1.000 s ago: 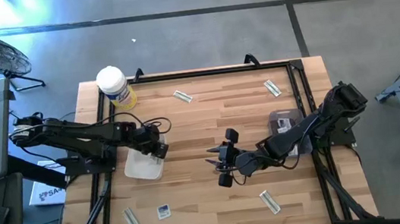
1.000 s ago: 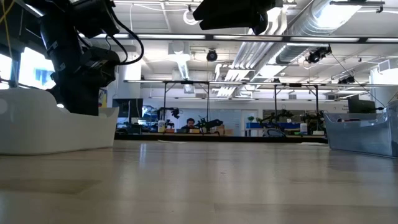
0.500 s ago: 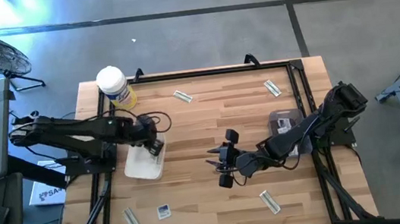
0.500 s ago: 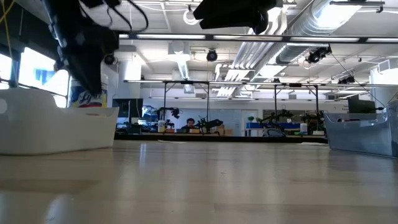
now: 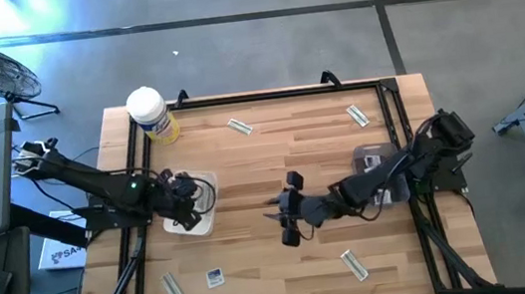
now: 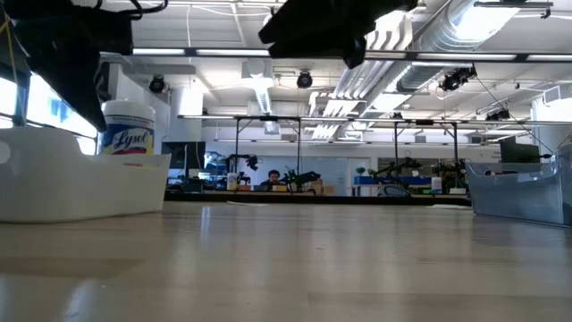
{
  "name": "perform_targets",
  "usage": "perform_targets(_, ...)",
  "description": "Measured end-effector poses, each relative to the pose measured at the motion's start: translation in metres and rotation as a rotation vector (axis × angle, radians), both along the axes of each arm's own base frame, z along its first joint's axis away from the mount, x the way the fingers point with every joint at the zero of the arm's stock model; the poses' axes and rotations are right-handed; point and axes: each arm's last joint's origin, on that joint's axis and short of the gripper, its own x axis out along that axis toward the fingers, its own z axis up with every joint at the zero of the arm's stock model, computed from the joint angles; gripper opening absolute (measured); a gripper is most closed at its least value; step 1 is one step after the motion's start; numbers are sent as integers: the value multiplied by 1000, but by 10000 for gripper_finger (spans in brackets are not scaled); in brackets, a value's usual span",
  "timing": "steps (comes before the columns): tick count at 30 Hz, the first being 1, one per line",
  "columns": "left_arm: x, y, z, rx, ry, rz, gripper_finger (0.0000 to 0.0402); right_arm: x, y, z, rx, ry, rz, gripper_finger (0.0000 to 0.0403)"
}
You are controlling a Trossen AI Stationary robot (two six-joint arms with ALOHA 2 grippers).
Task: Pick & Place First Aid Supplies
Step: Adjust the green bandages in the white bin
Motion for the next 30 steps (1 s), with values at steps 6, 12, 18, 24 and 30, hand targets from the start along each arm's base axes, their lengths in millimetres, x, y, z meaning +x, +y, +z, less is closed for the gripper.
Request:
perform_targets(6, 9, -4, -18, 24, 13, -82, 82, 10, -26, 1, -13, -5, 9, 140)
perform_targets(12, 29, -10, -37, 70, 61, -189, 82, 16, -51, 1, -44, 8, 17, 140)
perform_targets(18, 46, 9, -55, 9, 199, -314, 82, 19, -65, 1, -39, 15, 45, 140)
perform_targets(24, 49, 23, -59, 86, 269, -434, 82, 19, -64, -1, -50, 33, 64, 140)
perform_targets(30, 52, 35, -59, 131, 273, -419, 82, 19, -65, -1, -77, 37, 74, 140)
